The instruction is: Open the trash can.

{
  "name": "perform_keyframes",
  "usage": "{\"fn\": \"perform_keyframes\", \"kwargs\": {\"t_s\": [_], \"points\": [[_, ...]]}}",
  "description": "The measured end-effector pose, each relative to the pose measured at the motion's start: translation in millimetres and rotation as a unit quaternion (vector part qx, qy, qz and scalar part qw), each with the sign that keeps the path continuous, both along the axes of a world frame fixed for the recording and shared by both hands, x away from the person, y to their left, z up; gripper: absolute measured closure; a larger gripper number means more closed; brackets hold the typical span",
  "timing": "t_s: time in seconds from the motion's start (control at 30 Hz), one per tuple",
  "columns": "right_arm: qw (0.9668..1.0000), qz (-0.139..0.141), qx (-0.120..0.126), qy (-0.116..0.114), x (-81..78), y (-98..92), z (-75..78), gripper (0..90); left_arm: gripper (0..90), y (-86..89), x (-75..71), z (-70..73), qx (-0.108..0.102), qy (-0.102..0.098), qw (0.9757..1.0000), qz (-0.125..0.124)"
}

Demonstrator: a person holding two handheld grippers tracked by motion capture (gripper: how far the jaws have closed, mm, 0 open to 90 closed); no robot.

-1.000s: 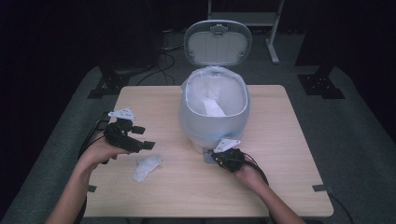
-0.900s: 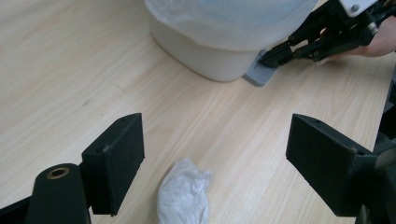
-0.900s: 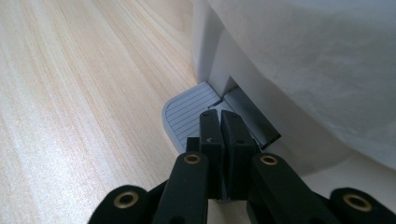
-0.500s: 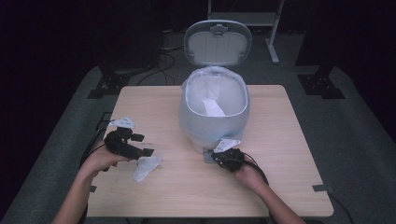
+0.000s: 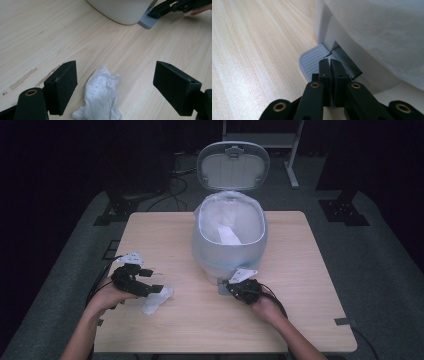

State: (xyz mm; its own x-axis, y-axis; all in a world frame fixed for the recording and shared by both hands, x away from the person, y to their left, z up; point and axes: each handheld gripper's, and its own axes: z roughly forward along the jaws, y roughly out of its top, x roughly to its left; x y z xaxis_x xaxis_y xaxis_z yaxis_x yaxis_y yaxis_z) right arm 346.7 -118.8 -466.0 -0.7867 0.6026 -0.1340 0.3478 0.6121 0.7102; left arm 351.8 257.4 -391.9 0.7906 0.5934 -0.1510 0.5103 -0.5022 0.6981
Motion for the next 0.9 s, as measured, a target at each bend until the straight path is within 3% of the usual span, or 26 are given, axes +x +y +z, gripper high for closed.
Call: {"fn": "perform_keyframes", "kwargs": {"t_s": [0.57,0.9], "points": [[1.0,0.0,-0.001,-0.002,-0.2,0.2,0.0,87.3,18.7,5.4,-3.6,-22.3,0.003,0.009,0.9999,0.003],[1.0,0.0,-0.002,-0.002,-0.2,0.2,0.0,87.3,18.7,6.0,-4.4,-34.9,0.02,0.011,0.9997,0.005]]}}
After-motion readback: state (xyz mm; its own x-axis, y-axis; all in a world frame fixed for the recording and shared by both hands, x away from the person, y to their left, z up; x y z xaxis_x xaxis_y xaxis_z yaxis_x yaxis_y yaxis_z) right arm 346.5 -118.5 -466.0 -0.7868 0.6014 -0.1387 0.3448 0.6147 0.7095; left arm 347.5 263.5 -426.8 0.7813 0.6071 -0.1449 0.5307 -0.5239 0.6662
